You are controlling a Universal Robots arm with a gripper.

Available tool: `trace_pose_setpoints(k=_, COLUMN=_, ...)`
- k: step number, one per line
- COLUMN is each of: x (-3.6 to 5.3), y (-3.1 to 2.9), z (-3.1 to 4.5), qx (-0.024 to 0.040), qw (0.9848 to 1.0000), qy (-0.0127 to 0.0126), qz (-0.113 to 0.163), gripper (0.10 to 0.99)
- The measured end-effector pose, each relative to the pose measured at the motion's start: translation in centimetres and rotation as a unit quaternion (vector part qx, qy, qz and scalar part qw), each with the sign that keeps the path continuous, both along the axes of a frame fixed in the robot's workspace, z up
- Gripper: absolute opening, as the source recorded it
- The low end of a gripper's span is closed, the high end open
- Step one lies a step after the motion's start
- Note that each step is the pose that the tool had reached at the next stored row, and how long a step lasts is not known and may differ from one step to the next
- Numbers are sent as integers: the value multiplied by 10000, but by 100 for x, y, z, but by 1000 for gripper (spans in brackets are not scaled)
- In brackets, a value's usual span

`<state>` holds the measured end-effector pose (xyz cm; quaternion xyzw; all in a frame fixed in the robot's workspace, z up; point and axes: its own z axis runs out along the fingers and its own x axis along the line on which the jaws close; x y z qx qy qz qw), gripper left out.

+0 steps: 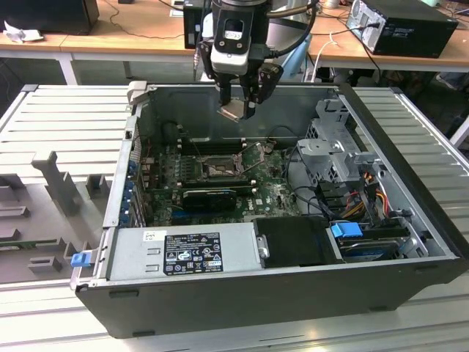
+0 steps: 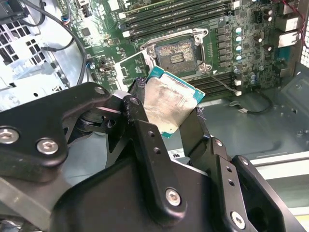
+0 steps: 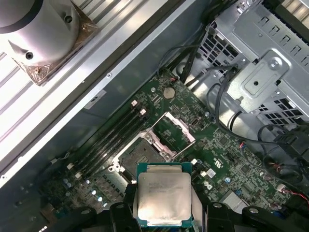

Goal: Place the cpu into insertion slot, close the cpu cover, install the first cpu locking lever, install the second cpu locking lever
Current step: 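Place the cpu into insertion slot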

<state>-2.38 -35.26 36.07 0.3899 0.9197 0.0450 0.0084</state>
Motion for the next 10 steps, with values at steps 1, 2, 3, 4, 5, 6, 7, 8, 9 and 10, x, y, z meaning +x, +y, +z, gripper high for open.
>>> trace_pose_setpoints(k=1, x=0, y=0, z=0, qx=0, qw=10000, qy=0, qz=-32, gripper=529)
trace_pose_setpoints(k=2, x=0, y=0, z=-1, qx=0, qw=10000, qy=0, qz=-73, gripper=529)
trace_pose_setpoints(k=3, x=0, y=0, z=-1, qx=0, qw=9999, qy=0, qz=-104, gripper=529)
trace_pose_setpoints(k=4, x=0, y=0, z=-1, qx=0, qw=9999, qy=0, qz=-154, gripper=529)
trace_pose_setpoints(k=5, x=0, y=0, z=-1, qx=0, qw=9998, qy=0, qz=-204, gripper=529)
trace_pose_setpoints(k=6, x=0, y=0, z=-2, qx=0, qw=9997, qy=0, qz=-234, gripper=529)
trace_pose_setpoints(k=7, x=0, y=0, z=-2, qx=0, qw=9996, qy=0, qz=-271, gripper=529)
trace_pose_setpoints(k=8, x=0, y=0, z=-2, qx=0, qw=9994, qy=0, qz=-337, gripper=529)
trace_pose_setpoints(k=9, x=0, y=0, z=-2, qx=0, qw=9993, qy=0, qz=-366, gripper=529)
trace_pose_setpoints(k=10, x=0, y=0, z=-2, qx=0, qw=9992, qy=0, qz=-395, gripper=529)
